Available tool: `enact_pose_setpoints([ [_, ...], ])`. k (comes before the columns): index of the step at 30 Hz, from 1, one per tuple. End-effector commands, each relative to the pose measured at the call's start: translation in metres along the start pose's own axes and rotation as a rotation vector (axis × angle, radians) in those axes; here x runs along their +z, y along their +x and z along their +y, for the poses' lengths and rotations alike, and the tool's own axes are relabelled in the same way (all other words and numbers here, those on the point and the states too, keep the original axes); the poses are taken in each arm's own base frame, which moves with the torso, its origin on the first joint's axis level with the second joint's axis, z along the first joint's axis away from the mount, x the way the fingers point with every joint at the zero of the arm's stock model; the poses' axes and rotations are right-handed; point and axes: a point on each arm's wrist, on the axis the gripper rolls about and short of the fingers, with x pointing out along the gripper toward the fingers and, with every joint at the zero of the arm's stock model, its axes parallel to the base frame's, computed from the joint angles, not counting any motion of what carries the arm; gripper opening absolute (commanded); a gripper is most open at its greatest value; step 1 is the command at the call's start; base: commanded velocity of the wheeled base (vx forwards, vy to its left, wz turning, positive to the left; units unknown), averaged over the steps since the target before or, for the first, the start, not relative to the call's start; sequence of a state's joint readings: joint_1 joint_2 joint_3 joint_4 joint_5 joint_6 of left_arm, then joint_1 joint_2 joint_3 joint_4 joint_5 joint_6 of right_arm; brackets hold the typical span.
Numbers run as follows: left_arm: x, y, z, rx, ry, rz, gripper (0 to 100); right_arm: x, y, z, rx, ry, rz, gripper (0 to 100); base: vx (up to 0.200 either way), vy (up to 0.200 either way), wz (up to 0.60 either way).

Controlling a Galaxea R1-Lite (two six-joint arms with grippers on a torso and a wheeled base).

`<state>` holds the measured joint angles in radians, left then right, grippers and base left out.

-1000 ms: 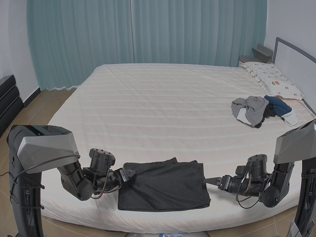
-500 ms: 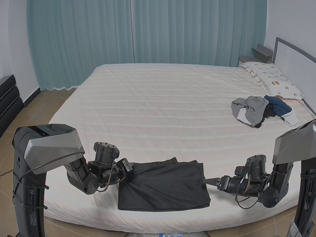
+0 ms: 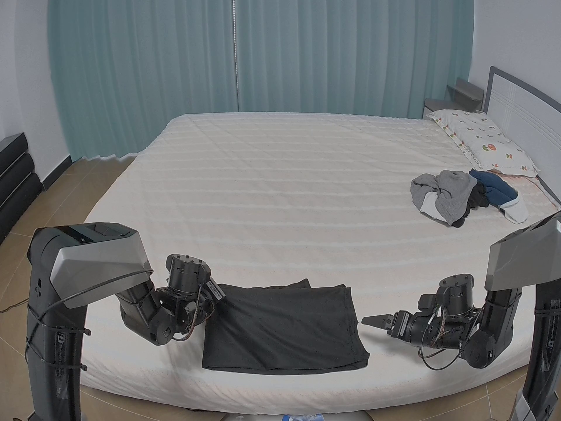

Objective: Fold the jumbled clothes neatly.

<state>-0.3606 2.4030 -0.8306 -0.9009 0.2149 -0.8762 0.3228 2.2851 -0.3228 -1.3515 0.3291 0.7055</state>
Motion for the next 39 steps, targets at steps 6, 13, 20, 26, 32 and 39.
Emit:
enact_pose_setpoints([
  [6,-0.003,-0.002,-0.002,-0.003,0.009,0.004,0,0.005,0.0,0.001,0.016,-0.007,-0.031,100,0.0,0.0,0.0],
  [13,0.005,-0.005,0.001,0.001,-0.013,-0.008,100,0.018,0.011,0.007,0.048,-0.033,-0.081,100,0.0,0.0,0.0],
  [20,0.035,-0.027,-0.007,-0.043,-0.05,-0.073,100,0.022,-0.003,0.018,0.033,-0.053,-0.144,100,0.0,0.0,0.0],
  [26,0.048,-0.05,-0.015,-0.087,-0.056,-0.11,100,0.02,-0.054,0.033,-0.051,-0.132,-0.268,100,0.0,0.0,0.0],
  [32,0.066,-0.107,-0.019,-0.151,-0.065,-0.166,100,0.021,-0.109,0.051,-0.071,-0.207,-0.443,100,0.0,0.0,0.0],
  [39,0.073,-0.175,-0.008,-0.191,0.053,-0.249,100,0.016,-0.17,0.065,-0.047,-0.313,-0.633,100,0.0,0.0,0.0],
])
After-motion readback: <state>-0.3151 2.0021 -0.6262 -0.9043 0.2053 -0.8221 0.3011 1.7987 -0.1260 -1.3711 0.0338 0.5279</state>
